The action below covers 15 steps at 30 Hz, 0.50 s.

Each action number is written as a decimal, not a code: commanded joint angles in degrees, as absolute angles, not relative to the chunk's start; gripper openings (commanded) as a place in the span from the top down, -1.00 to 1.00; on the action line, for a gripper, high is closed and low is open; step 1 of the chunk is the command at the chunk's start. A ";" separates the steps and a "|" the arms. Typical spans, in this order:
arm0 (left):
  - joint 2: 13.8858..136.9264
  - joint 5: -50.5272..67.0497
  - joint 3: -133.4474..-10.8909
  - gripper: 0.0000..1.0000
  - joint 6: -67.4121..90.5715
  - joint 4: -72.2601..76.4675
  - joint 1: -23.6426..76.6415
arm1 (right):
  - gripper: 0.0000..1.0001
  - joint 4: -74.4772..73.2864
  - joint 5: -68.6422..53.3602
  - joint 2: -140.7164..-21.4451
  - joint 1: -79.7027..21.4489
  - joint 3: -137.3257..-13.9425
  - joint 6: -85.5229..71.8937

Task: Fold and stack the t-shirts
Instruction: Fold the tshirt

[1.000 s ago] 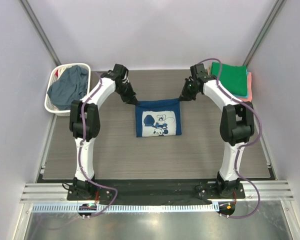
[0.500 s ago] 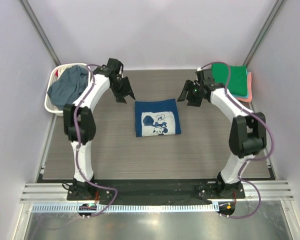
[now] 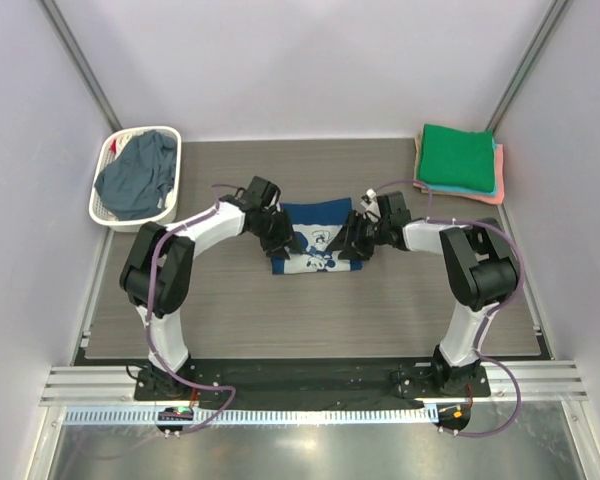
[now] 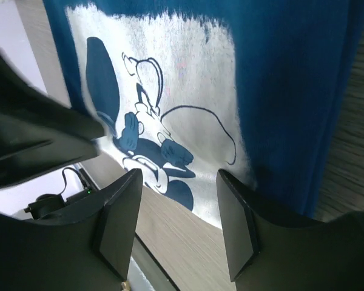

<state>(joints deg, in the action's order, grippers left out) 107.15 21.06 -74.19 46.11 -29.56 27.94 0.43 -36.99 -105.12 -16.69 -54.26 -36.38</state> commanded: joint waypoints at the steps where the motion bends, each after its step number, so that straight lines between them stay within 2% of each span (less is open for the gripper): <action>1: 108.10 22.33 -71.38 0.16 45.71 -23.38 27.42 | -0.17 5.63 -36.39 -104.24 -16.52 -51.16 -36.04; 5: 109.86 16.03 -67.06 0.20 41.33 -25.13 27.16 | -0.13 5.62 -33.05 -100.31 -16.61 -44.32 -36.64; 10: 110.31 5.11 -71.87 0.23 36.13 -34.95 27.07 | -0.13 -4.38 -24.97 -92.91 -18.54 -44.99 -35.16; 12: 109.08 2.39 -75.13 0.17 34.03 -37.78 27.07 | -0.14 -8.76 -23.91 -90.37 -18.89 -47.45 -33.41; 15: 106.71 1.23 -82.42 0.00 31.22 -43.58 27.16 | -0.27 -13.07 -21.72 -87.38 -18.72 -51.84 -31.56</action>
